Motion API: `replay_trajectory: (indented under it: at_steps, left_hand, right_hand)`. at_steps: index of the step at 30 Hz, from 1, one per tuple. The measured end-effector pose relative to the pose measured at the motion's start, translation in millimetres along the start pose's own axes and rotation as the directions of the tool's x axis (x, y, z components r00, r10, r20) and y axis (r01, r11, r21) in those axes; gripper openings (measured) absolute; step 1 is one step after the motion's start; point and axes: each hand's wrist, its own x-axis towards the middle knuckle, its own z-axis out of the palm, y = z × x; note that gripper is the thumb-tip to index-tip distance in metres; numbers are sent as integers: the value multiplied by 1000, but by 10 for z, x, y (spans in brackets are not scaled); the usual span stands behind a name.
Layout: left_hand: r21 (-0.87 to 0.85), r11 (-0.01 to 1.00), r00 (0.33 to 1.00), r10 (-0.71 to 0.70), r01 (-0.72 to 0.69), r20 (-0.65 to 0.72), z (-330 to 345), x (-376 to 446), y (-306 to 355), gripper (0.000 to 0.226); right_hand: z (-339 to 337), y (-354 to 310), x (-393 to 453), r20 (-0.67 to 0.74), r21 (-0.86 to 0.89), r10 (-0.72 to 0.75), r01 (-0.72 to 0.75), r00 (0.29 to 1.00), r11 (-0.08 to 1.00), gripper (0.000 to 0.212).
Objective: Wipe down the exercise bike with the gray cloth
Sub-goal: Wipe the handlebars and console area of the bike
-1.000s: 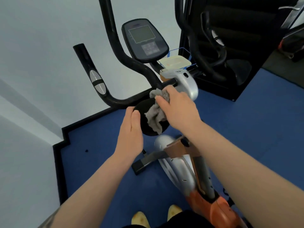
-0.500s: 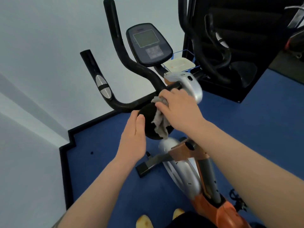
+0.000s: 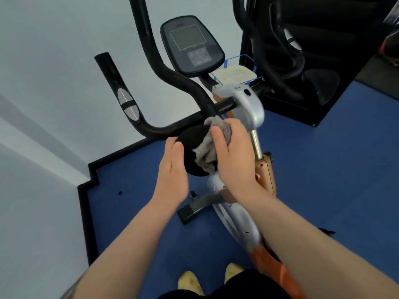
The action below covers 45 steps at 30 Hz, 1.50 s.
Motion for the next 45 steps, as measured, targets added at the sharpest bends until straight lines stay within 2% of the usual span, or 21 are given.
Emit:
replay_trajectory:
  at_steps: [2,5,7,9,10,12,14,16,19,22,24,27,30,32,37,40,43,45]
  left_hand:
    - [-71,997,1000,-17,17,5,14,6,-13,33]
    - [-114,992,997,-54,59,50,-19,30,-24,37]
    - [-108,991,995,-67,75,79,-57,39,-28,38]
    - [-104,990,992,-81,91,97,-98,36,-21,48]
    - [-110,988,990,-93,105,107,-119,29,-13,52]
    - [-118,988,991,-92,104,96,-148,9,15,51]
    - [-130,988,996,-76,81,45,-169,-19,54,40]
    - [-150,985,997,-79,80,15,-180,-41,70,30]
    - [-152,985,995,-80,88,57,-221,-47,67,31]
    - [-161,983,993,-79,93,91,-237,-33,89,32]
    - [-173,980,993,-87,100,82,-226,-34,92,32]
    - [-176,981,995,-67,80,79,-218,-50,79,34]
    - [-166,984,994,-46,62,94,-232,-73,39,43]
    - [-167,985,994,-36,52,100,-237,-84,4,44]
    - [-208,977,996,-39,55,82,-190,-115,-67,39]
    - [-211,976,995,-30,50,93,-204,-107,-71,41]
    - [-231,970,992,-50,75,113,-225,-76,-50,33]
    - [-253,964,990,-58,88,126,-242,-74,-62,30]
  right_hand:
    - [-56,97,-186,17,36,44,-45,999,998,22]
    - [-195,180,-239,80,-86,63,-56,995,995,16]
    - [-268,119,-109,28,-76,24,-22,999,997,16]
    - [-294,-32,43,-38,-41,-63,62,997,997,27]
    - [-273,-100,106,-44,-86,-138,134,989,987,29]
    - [-180,-208,192,8,-289,-295,285,955,914,27]
    - [-43,-277,243,98,-435,-360,365,928,823,23]
    - [66,-284,208,143,-452,-375,397,916,798,19]
    - [43,-179,97,136,-424,-490,497,861,757,14]
    - [-61,-179,188,210,-399,-561,594,801,698,11]
    - [-40,-239,309,278,-409,-488,562,827,719,12]
    - [13,-263,233,203,-373,-450,494,870,786,13]
    - [-38,-155,46,165,-379,-547,565,820,733,11]
    - [-44,-154,44,171,-367,-562,581,809,726,13]
    - [73,-226,-184,61,-275,-389,390,919,879,17]
    - [61,-187,-415,57,-186,-323,328,945,926,20]
    - [122,-257,-299,74,-39,-236,239,969,970,22]
    - [173,-277,-352,82,-6,-213,215,973,977,22]
